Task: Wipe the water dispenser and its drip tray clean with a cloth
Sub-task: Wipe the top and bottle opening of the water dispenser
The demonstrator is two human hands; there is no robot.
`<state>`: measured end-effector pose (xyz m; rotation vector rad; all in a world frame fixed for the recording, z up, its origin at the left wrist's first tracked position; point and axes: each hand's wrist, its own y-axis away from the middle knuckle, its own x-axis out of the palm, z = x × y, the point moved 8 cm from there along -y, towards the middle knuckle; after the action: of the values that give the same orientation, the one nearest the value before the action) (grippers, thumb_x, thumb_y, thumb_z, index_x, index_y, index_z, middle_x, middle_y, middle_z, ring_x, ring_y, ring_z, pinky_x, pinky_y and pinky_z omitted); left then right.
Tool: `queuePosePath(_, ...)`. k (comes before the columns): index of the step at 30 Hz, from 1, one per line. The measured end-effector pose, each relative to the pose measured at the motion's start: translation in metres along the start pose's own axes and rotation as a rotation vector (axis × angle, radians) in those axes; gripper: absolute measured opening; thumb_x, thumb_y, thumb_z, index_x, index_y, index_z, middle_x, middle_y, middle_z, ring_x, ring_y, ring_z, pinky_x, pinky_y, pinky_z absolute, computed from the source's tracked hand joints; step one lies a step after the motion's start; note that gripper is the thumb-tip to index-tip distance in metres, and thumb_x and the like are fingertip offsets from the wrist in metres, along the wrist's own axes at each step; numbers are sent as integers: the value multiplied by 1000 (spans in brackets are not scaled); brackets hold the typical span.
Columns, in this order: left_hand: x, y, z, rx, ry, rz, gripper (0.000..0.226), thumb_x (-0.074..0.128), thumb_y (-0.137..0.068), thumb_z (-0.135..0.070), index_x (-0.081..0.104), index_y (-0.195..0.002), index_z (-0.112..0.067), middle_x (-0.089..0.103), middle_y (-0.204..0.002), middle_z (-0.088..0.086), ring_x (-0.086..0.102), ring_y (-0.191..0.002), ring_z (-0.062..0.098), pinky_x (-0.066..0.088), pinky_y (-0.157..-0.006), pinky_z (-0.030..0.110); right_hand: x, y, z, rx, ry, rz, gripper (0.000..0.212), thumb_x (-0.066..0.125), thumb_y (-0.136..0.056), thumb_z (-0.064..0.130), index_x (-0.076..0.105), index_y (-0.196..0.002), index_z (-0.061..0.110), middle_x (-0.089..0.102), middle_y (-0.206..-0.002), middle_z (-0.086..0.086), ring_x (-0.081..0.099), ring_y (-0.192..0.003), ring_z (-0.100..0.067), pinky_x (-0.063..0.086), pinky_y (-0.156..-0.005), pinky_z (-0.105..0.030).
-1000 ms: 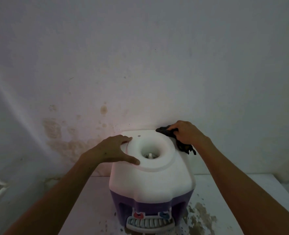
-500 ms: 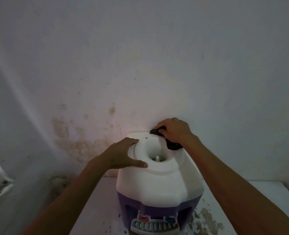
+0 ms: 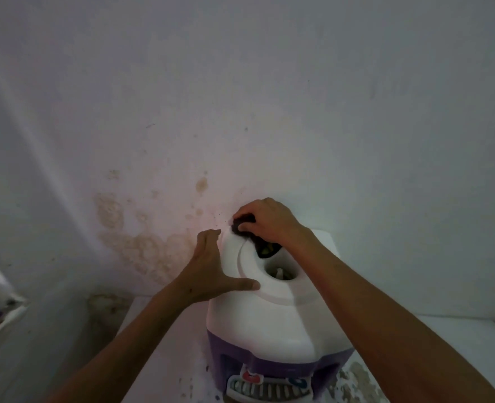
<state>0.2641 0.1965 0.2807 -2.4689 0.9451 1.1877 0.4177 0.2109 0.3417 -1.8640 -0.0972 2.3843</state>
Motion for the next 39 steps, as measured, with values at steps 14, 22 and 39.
queuePosePath(14, 6, 2, 2, -106, -39, 150, 140, 78, -59, -79, -1, -159, -22, 11, -164, 3, 19, -149, 26, 32, -118, 50, -8, 15, -29, 46, -60, 142, 44, 57, -96, 12, 64, -131, 37, 60, -138, 2, 57, -121, -23, 45, -107, -40)
queuePosePath(22, 1, 7, -20, 23, -91, 164, 146, 57, -32, -101, 20, -157, -35, 15, -165, -5, 17, -148, 22, 21, -121, 50, -31, 79, -88, 203, 3, 94, 49, 49, -96, 10, 56, -141, 28, 58, -132, -6, 55, -120, -27, 44, -103, -40)
queuePosePath(39, -1, 10, -25, -46, -134, 226, 133, 57, -39, -97, 27, -155, -38, 24, -164, -6, 27, -146, 22, 30, -118, 50, -35, 94, -62, 278, 72, -18, 21, 61, -94, 29, 60, -114, 32, 64, -114, 5, 61, -106, -21, 48, -76, -33)
